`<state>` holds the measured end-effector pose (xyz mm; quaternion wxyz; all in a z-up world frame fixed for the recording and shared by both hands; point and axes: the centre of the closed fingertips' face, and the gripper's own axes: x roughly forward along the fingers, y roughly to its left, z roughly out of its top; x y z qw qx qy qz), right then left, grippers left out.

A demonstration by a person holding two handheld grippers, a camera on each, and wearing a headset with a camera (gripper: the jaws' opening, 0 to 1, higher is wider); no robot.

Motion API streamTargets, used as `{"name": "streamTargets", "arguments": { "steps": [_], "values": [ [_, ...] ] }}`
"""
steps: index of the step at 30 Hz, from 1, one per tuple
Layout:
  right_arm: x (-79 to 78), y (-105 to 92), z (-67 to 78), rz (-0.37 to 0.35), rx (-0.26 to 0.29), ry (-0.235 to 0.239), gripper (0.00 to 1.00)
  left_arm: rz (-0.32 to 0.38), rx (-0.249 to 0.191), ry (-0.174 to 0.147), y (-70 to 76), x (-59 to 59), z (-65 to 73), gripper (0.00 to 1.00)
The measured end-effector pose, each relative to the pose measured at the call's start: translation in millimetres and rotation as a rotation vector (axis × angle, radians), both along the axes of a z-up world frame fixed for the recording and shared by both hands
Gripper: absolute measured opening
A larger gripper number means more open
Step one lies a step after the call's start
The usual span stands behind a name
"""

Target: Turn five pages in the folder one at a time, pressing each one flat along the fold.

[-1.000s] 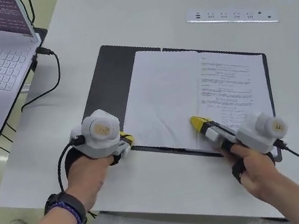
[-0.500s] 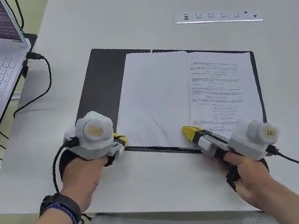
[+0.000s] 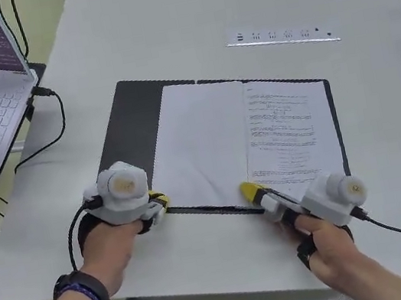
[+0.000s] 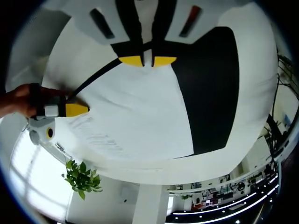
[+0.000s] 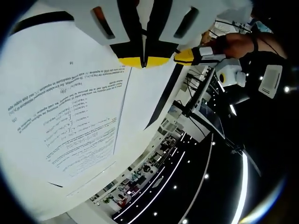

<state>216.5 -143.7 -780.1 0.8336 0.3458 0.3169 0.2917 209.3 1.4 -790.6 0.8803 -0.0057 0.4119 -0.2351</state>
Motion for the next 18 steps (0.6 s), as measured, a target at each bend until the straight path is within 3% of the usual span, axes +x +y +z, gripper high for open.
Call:
{"name": "streamTargets", "arguments": {
  "steps": [2, 6, 11, 18],
  "values": [
    [-4.3, -0.7, 0.8, -0.01, 0.037, 0.022, 0.0, 0.049, -0.04, 0.012, 0.5, -0.6, 0.8, 0.06],
    [-17.0, -0.5, 2.4, 0.027, 0.021, 0.012, 0.0, 0.023, -0.023, 0.013, -5.9, -7.3, 2.9, 0.13],
    [-23.7, -8.7, 7.0, 0.021, 0.019, 0.024, 0.03, 0.018, -0.029, 0.015, -12.4, -16.7, 8.6, 0.2],
    [-34.2, -18.8, 17.6, 0.107, -0.075, -0.025, 0.16, 0.028, -0.022, 0.0, -8.9, -28.3, 22.8, 0.25]
  ]
}}
